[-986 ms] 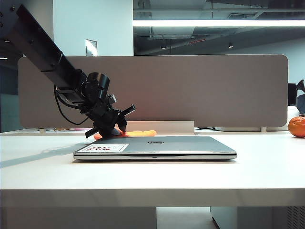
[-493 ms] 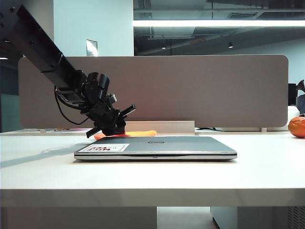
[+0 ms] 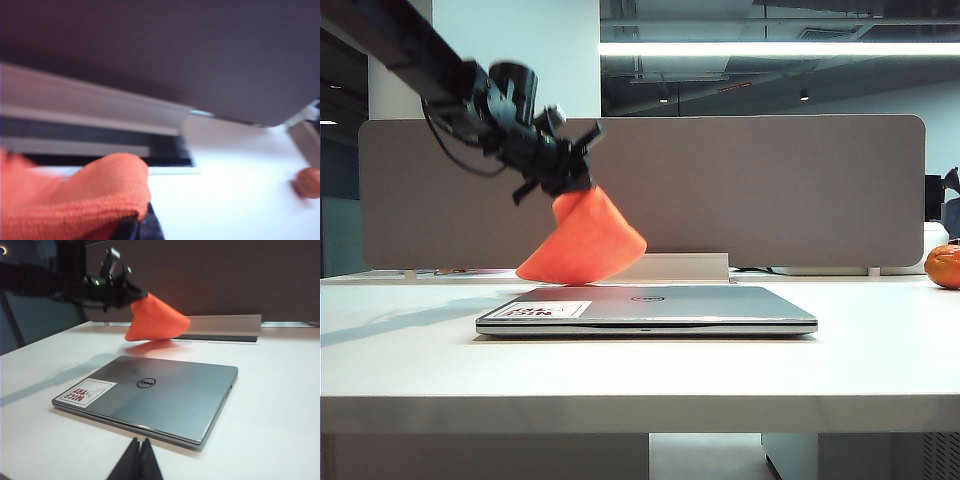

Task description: Pick up the orange rag and put it over the laptop.

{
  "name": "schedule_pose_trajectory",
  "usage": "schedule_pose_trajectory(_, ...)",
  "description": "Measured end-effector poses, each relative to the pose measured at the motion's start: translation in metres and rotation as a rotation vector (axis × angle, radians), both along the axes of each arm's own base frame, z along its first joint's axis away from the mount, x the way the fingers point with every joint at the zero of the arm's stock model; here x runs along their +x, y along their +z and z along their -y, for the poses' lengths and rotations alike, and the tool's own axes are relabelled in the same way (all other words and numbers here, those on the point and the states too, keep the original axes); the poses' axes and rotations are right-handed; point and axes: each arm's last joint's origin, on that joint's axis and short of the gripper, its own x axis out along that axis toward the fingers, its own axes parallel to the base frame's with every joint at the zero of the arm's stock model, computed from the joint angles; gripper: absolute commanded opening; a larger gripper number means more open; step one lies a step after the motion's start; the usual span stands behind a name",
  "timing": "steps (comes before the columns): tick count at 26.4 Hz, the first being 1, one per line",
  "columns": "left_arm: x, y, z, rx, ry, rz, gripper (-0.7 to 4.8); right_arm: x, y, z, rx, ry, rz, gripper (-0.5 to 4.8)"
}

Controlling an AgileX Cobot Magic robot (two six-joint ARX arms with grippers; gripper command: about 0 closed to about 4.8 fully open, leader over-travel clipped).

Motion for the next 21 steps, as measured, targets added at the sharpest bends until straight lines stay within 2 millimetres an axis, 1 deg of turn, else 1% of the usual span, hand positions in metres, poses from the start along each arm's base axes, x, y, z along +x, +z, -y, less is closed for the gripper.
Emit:
schedule_pose_trajectory(2, -0.008, 0.023, -0.001, -0.017, -0.039, 0.04, -0.06, 0.0, 0.0, 0.0, 0.0, 0.0, 0.0, -0.05)
schedule_pose_trajectory(3, -0.015, 0.041, -0.001, -0.028, -0.063, 0.072, -0.06, 0.0, 0.0, 0.0, 0.0, 0.0, -0.001, -0.05)
schedule_pose_trajectory(4, -0.018, 0.05, -0.001, -0.034, -0.077, 0.089, -0.06, 0.0, 0.0, 0.0, 0.0, 0.0, -0.001, -0.05)
schedule_pose_trajectory(11, -0.042, 0.1, -0.005, -0.054, -0.112, 0.168, -0.06, 0.0, 0.0, 0.0, 0.0, 0.0, -0.002, -0.05)
schedule_pose_trajectory(13, -0.049, 0.111, -0.007, -0.057, -0.128, 0.173, -0.06, 0.0, -0.001, 0.0, 0.0, 0.0, -0.009, -0.05)
schedule_pose_trajectory(14, -0.057, 0.121, -0.008, -0.058, -0.146, 0.171, -0.06, 0.0, -0.001, 0.0, 0.0, 0.0, -0.013, -0.05)
schedule_pose_trajectory(17, -0.075, 0.142, -0.012, -0.056, -0.182, 0.146, -0.06, 0.0, -0.003, 0.0, -0.001, 0.0, -0.032, -0.05)
schedule_pose_trajectory(21, -0.092, 0.156, -0.016, -0.01, -0.196, 0.12, -0.06, 0.0, -0.003, 0.0, -0.001, 0.0, -0.032, -0.05)
